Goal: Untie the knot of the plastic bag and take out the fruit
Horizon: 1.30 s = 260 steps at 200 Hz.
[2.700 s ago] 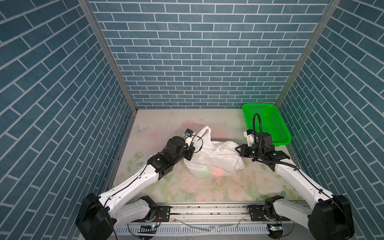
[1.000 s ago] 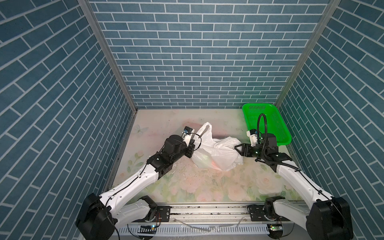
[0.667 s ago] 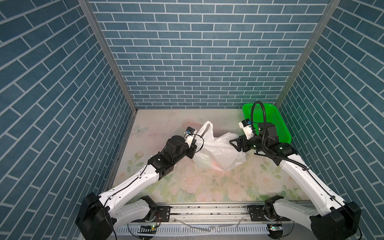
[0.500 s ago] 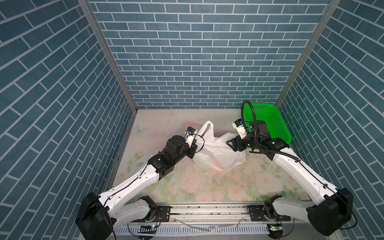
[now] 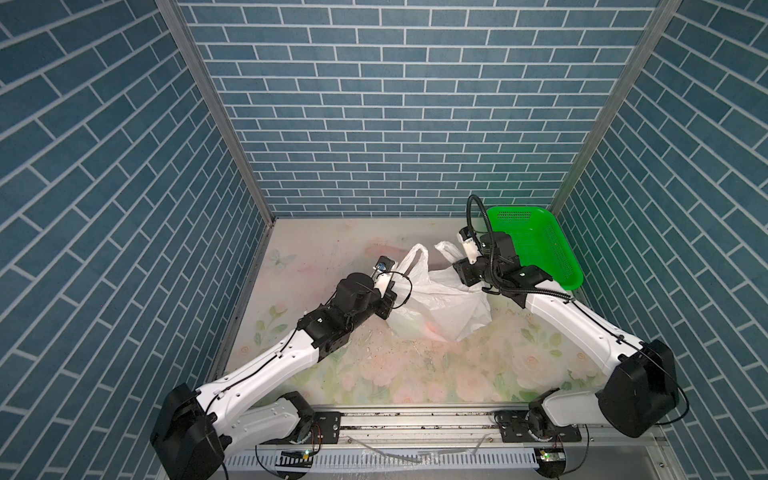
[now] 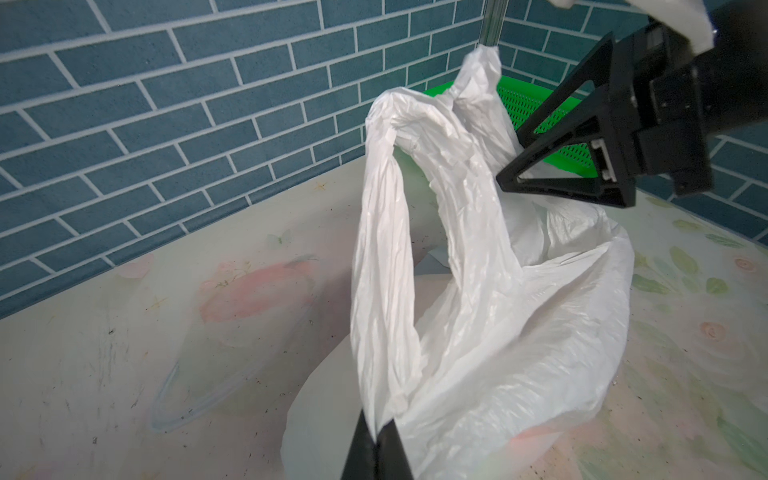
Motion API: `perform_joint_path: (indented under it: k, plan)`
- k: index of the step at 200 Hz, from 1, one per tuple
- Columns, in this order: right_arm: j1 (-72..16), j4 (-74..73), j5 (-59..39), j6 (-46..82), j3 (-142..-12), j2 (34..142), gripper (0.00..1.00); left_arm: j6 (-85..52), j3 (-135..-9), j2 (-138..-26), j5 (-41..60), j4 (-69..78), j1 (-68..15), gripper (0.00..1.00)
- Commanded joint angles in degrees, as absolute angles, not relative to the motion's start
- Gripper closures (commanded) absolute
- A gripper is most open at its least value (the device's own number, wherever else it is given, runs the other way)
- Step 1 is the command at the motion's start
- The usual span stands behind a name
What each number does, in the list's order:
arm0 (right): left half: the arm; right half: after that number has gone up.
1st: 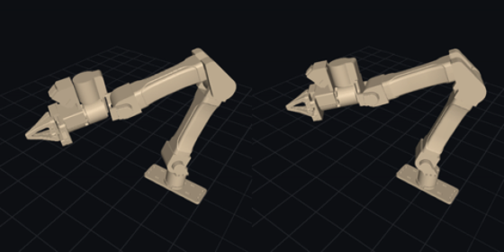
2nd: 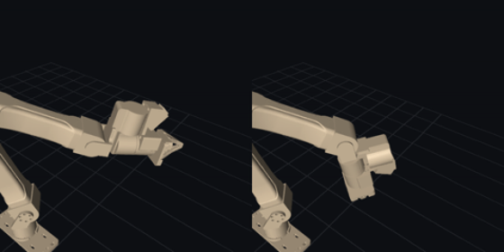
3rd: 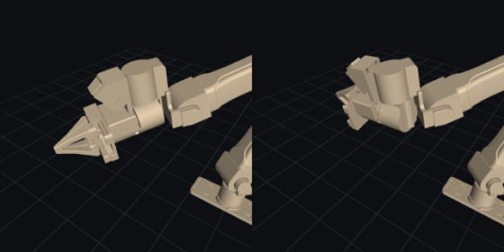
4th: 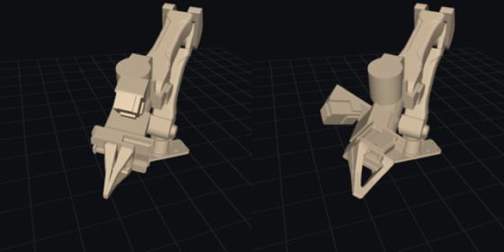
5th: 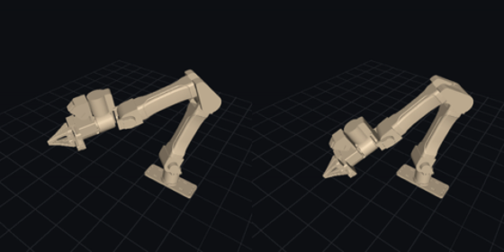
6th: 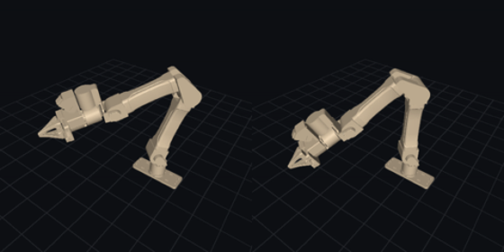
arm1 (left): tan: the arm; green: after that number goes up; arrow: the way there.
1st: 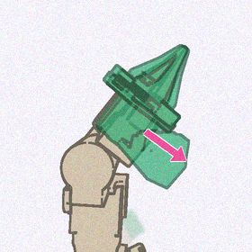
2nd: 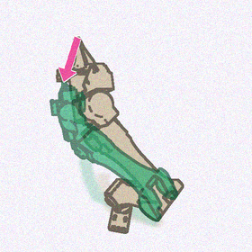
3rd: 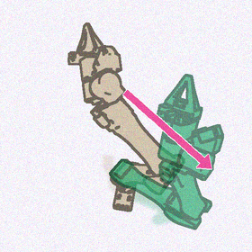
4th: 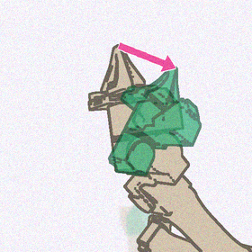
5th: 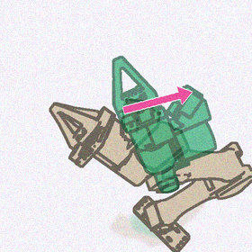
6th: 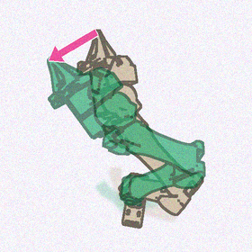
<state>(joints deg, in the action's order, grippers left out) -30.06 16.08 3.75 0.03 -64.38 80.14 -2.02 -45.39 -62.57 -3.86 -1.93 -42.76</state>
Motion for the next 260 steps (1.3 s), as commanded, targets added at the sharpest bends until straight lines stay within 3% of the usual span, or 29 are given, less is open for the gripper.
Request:
perform_joint_path:
  k: [1, 37, 79, 92, 117, 142, 148, 156, 212, 260]
  plan:
    - [-28.48, 11.69, 9.67, -0.04, -68.09, 81.97, 0.63, -1.43, -45.89, -61.07, -4.81, -3.07, -43.15, 1.0]
    - [-24.35, 13.75, 9.49, 3.42, -67.64, 80.96, 0.99, -1.23, -44.8, -59.86, -5.79, -3.92, -43.15, 1.0]
    - [-21.88, 17.62, 6.65, 4.75, -64.37, 74.8, 1.0, -2.09, -43.79, -58.49, -6.46, -4.19, -43.17, 0.99]
    - [-22.03, 18.22, 3.7, 5.47, -63.58, 72.45, 1.0, -2.58, -44.9, -59.01, -6.74, -5.36, -43.2, 0.86]
    - [-23.81, 20.4, 1.97, 7.24, -63.03, 68.33, 1.0, -4.47, -48.82, -60.86, -8.21, -9.1, -43.41, 0.39]
    - [-26.61, 22.53, 2.89, 8.96, -62.43, 65.07, 1.0, -5.43, -53.14, -62.91, -11.02, -11.19, -46.51, 0.2]
    - [-27.1, 22.91, 2.89, 9.64, -62.11, 64.45, 1.0, -5.64, -54.07, -63.48, -12.42, -11.32, -47.79, 0.08]
    - [-27.76, 23.2, 3.01, 10.22, -61.61, 63.57, 1.0, -6.24, -55.34, -64.36, -14.07, -11.6, -49.22, 0.01]
    - [-31.12, 22.63, 4.03, 13.1, -56.52, 58.6, 1.0, -16.42, -65.9, -74.11, -25.27, -13.05, -53.29, 0.0]
    - [-32.77, 22.5, 5.45, 14.17, -54.25, 55.82, 1.0, -17.61, -72.42, -81.42, -23.73, -15.5, -54.31, 0.09]
